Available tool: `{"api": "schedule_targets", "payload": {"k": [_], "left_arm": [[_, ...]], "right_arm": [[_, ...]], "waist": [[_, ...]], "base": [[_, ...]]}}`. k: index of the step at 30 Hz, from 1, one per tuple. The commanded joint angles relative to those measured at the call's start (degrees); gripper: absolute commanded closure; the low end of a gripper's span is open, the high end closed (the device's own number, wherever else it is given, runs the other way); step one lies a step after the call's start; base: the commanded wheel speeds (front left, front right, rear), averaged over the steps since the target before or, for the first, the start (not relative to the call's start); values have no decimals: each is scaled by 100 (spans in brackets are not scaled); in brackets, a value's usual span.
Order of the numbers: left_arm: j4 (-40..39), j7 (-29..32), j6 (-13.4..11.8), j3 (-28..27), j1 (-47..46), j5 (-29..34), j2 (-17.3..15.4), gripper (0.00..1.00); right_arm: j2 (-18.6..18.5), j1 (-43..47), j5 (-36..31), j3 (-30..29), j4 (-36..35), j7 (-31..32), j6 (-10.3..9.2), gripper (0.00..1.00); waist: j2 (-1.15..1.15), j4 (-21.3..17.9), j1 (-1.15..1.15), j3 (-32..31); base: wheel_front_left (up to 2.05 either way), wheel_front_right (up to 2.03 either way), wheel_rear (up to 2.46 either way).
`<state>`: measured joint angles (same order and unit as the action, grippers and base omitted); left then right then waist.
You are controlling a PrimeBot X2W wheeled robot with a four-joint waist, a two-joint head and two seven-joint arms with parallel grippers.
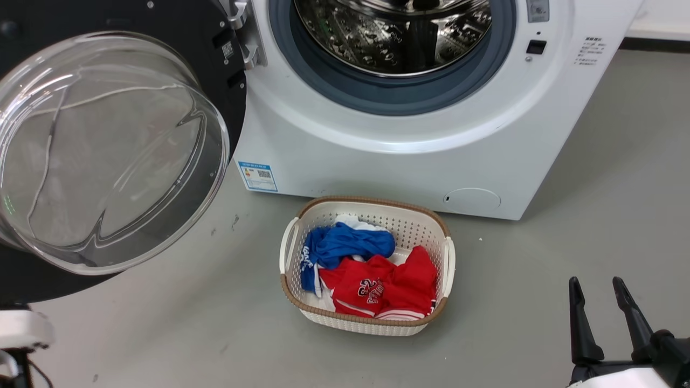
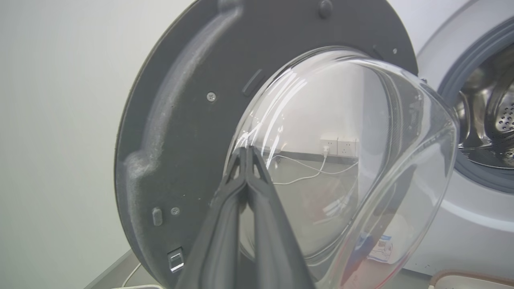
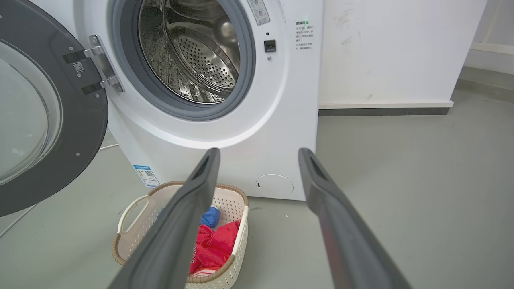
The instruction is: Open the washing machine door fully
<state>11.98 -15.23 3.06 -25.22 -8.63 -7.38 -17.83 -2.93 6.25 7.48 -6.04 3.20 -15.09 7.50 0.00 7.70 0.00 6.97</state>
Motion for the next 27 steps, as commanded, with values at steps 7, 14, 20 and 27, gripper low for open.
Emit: {"api": "schedule_targets", "payload": {"k": [7,14,20,27], "left_arm": [[-1012,15,68,603,675,442,663,0],[-1204,14,132,1035,1007,580,952,0],[-1249,15,185,1389,1201,591,1136,0],[-1129,15,222,1739,1339,524,1269,0]], "right_arm": [[10,232,49,1,11,-10,-1,0],[10,321,7,53,-174,-10,-1,0],[10,379,-85,106,-522,-10,-1,0],[9,473,-127,119,-739,-10,-1,0]], "waist": [[0,-139,0,-397],[0,-236,0,-621],[0,-362,0,-727],[0,-491,0,-818]], "base": [[0,0,0],[0,0,0],[0,0,0],[0,0,0]]}}
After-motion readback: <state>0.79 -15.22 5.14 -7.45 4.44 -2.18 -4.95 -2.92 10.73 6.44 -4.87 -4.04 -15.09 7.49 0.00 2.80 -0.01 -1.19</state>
